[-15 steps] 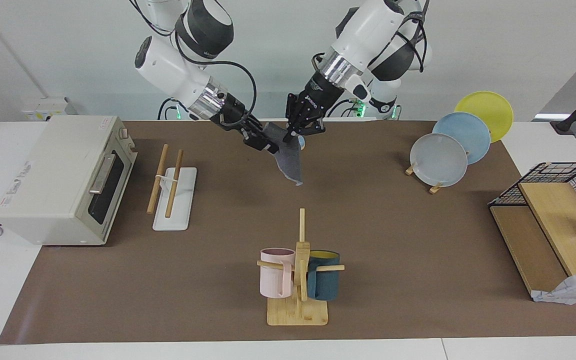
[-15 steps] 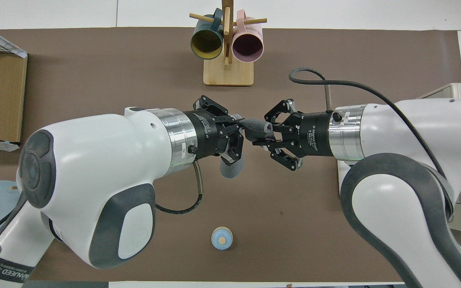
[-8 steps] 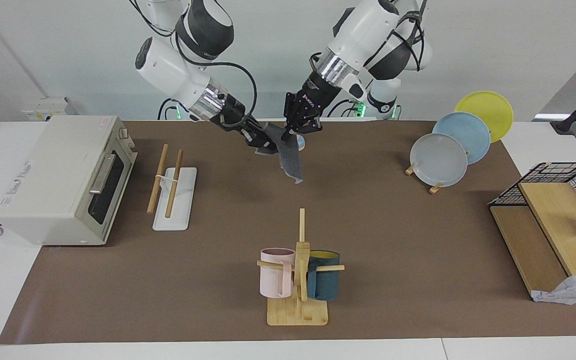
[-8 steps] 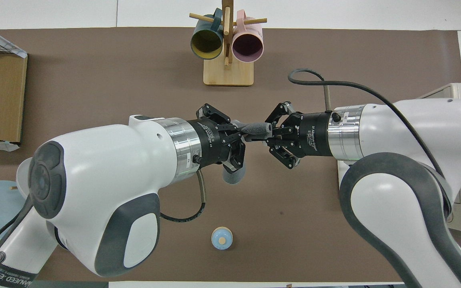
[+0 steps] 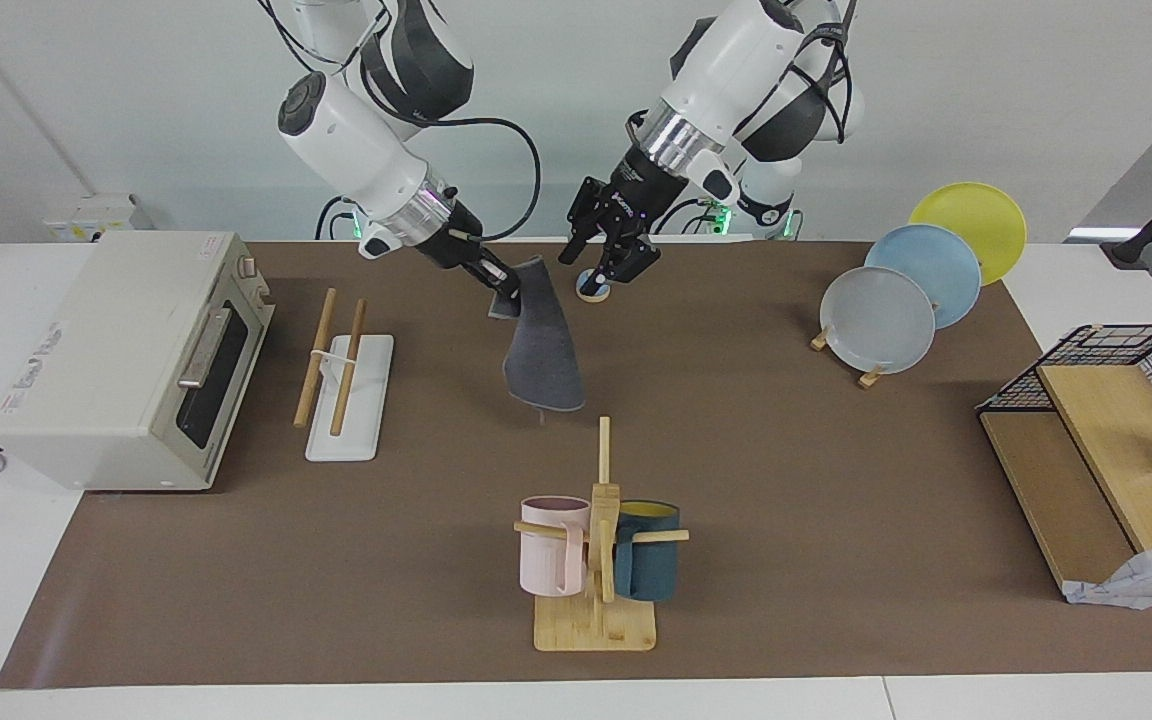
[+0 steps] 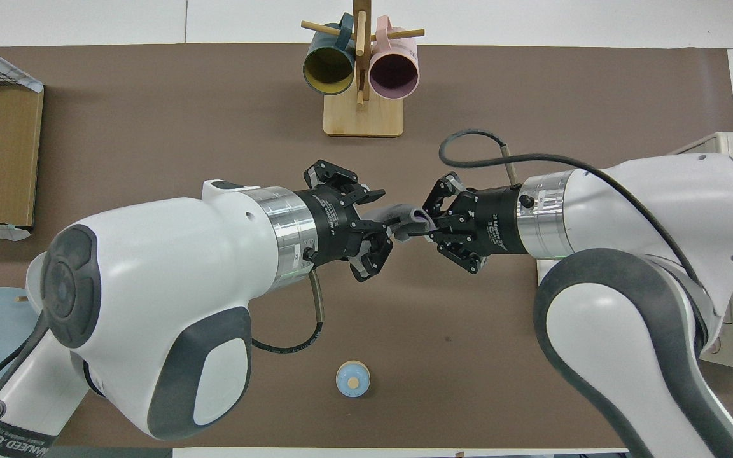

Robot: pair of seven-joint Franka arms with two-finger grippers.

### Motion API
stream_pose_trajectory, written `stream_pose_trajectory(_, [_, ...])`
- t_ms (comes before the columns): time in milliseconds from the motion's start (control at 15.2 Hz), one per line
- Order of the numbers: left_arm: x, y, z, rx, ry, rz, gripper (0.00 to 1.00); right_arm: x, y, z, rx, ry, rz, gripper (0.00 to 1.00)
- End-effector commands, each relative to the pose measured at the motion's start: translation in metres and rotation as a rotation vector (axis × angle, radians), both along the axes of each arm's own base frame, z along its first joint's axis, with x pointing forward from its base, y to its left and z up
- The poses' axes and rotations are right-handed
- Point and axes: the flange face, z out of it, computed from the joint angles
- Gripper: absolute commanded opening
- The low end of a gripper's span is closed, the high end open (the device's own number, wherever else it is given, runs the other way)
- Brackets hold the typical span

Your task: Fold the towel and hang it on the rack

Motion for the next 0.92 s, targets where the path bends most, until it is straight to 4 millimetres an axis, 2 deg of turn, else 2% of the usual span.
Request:
stream_pose_trajectory(0, [0.006, 0.036, -0.006, 0.067, -0.040, -0.072, 1.00, 0.007, -0.060, -0.007, -0.102, -0.067, 0.190, 0.00])
stream_pose_trajectory(66, [0.014, 0.050, -0.009, 0.098, -0.065, -0.129, 1.00, 0.009, -0.080, -0.010, -0.155, -0.083, 0.257, 0.00])
stream_pose_trajectory(330, [0.041, 0.120, -0.021, 0.215, -0.160, -0.418, 1.00, 0.004, -0.130, -0.030, -0.315, -0.104, 0.456, 0.00])
stream_pose_trajectory(528, [0.061, 0.169, -0.025, 0.273, -0.267, -0.572, 1.00, 0.005, -0.164, -0.041, -0.362, -0.124, 0.562, 0.00])
stream_pose_trajectory(660, [0.070, 0.201, -0.027, 0.318, -0.348, -0.701, 1.00, 0.008, -0.179, -0.044, -0.389, -0.143, 0.621, 0.00])
stream_pose_trajectory(858, [0.078, 0.231, -0.024, 0.472, -0.423, -0.933, 1.00, 0.014, -0.185, -0.041, -0.498, -0.189, 0.734, 0.00])
